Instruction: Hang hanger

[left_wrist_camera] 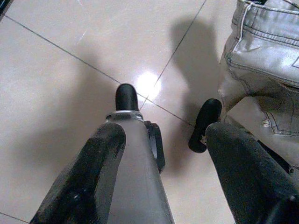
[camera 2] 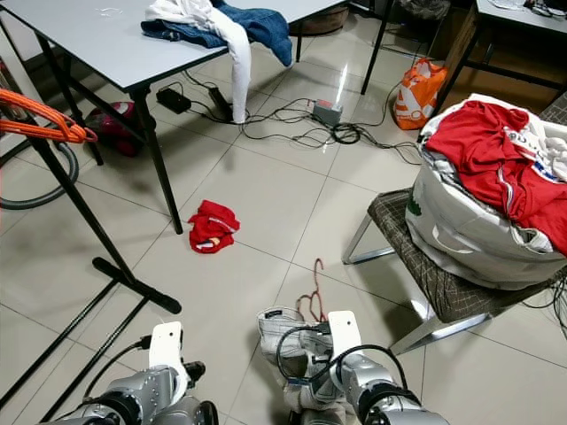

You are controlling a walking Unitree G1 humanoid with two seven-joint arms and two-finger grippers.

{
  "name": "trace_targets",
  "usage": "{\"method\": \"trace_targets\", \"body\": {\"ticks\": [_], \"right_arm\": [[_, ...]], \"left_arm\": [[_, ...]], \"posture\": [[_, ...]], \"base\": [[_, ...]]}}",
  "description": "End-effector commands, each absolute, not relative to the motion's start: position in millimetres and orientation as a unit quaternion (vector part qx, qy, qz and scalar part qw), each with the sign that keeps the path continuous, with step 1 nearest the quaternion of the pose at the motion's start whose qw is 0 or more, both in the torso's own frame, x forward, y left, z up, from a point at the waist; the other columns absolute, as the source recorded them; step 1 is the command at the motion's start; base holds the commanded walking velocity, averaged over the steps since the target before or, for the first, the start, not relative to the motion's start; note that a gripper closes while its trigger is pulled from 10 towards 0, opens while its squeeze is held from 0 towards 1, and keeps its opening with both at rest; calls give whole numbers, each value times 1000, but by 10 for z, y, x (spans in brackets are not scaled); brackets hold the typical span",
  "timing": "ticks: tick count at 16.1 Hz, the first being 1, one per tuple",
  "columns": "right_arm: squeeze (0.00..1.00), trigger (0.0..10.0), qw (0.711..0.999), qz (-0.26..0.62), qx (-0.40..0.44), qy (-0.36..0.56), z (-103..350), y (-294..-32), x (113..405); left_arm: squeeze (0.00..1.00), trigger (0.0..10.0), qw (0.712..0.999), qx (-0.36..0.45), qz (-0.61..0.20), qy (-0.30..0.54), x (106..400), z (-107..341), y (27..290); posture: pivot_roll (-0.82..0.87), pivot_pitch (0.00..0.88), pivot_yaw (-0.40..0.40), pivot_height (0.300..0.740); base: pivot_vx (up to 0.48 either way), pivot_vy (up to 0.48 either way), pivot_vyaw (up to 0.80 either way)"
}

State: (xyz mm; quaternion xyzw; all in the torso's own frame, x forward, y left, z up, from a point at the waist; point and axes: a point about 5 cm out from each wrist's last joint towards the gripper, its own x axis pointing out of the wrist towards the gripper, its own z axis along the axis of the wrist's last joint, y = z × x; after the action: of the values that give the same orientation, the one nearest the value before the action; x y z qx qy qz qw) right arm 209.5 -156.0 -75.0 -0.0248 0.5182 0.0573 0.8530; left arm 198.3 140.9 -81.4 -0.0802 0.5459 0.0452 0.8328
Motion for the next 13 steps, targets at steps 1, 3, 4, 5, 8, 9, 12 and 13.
{"method": "trace_targets", "body": {"ticks": [1,3,4,5,8,9,12,13], "right_arm": [[0,0,848,59,-28,526,-769,-1580,2058],[0,0,848,61,-31,526,-771,-1582,2054],[0,0,847,66,-34,526,-771,-1582,2053],[0,0,848,67,-35,525,-771,-1585,2052],[0,0,849,66,-34,524,-772,-1593,2051],[0,0,851,55,-37,521,-769,-1606,2058],[0,0,851,51,-43,521,-767,-1611,2062],[0,0,850,50,-47,522,-768,-1614,2060]], "left_arm": [[0,10000,833,-74,37,546,1999,-806,1399],[0,10000,833,-73,36,547,1994,-808,1401],[0,10000,833,-74,35,547,1990,-811,1400],[0,10000,833,-73,34,547,1986,-812,1398],[0,10000,833,-72,31,548,1976,-818,1388],[0,10000,833,-71,30,548,1974,-819,1384],[0,10000,833,-71,29,548,1968,-822,1375],[0,10000,833,-71,28,548,1966,-823,1372]], "posture": [[13,15,-40,740],[9,11,-38,740],[7,8,-37,740],[6,6,-37,740],[5,7,-37,740],[5,7,-38,740],[4,5,-36,740],[4,6,-36,740]], "base": [[0,0,0],[0,0,0],[0,0,0],[0,0,0],[0,0,0],[0,0,0],[0,0,0],[0,0,0]]}}
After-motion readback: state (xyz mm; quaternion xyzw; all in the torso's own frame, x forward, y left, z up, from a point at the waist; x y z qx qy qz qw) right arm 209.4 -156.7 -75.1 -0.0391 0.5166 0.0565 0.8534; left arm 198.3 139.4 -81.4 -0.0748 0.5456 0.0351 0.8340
